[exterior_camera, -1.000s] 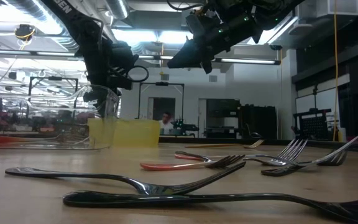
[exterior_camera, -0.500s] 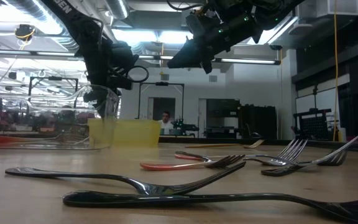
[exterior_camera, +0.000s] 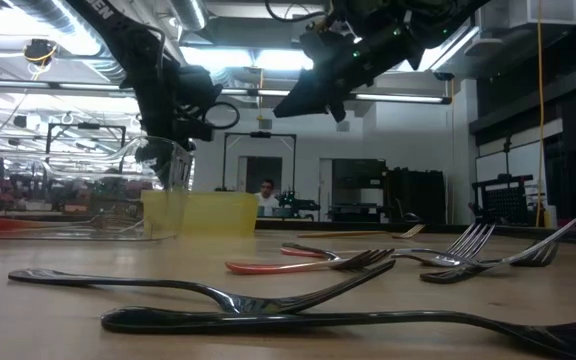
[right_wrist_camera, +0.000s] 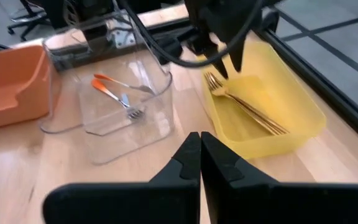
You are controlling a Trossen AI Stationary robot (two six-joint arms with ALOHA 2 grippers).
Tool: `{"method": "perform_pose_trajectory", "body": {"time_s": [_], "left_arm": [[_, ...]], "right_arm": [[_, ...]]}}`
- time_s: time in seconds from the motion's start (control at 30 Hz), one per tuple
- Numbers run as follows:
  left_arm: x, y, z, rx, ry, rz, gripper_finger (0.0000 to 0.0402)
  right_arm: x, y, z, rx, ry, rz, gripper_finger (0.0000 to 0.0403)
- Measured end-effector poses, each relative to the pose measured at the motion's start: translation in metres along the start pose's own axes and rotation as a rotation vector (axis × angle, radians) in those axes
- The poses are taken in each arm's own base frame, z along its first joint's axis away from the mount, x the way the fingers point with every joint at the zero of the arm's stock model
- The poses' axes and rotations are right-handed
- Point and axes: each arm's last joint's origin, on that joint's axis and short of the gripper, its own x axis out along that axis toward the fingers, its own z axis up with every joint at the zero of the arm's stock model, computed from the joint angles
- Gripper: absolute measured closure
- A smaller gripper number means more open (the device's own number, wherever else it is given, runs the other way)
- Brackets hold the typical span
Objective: Sort silverware by color (type)
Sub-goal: Put the orange fork into the transparent bin
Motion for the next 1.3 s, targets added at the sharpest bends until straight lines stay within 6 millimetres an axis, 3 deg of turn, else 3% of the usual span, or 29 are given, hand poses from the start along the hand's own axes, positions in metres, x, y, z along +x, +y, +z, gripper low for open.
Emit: {"method": "perform_pose_trajectory", "body": {"time_s": [0.43, 0.7, 0.93, 1.3], "left_arm": [[-0.033, -0.004, 0.004, -0.041, -0.105, 0.054, 0.0311], [-0.061, -0.011, 0.007, -0.079, -0.207, 0.089, 0.0311], [-0.080, -0.022, 0.011, -0.131, -0.293, 0.088, 0.0311], [-0.087, -0.056, 0.026, -0.027, -0.346, 0.017, 0.0311]], "right_arm": [[-0.003, -0.031, -0.012, 0.048, 0.141, -0.084, 0.0402], [-0.004, -0.032, -0.017, 0.054, 0.194, -0.084, 0.0402], [-0.004, -0.027, -0.016, 0.068, 0.203, 0.070, 0.0393], [-0.003, 0.020, -0.022, 0.004, 0.231, 0.216, 0.0298]]}}
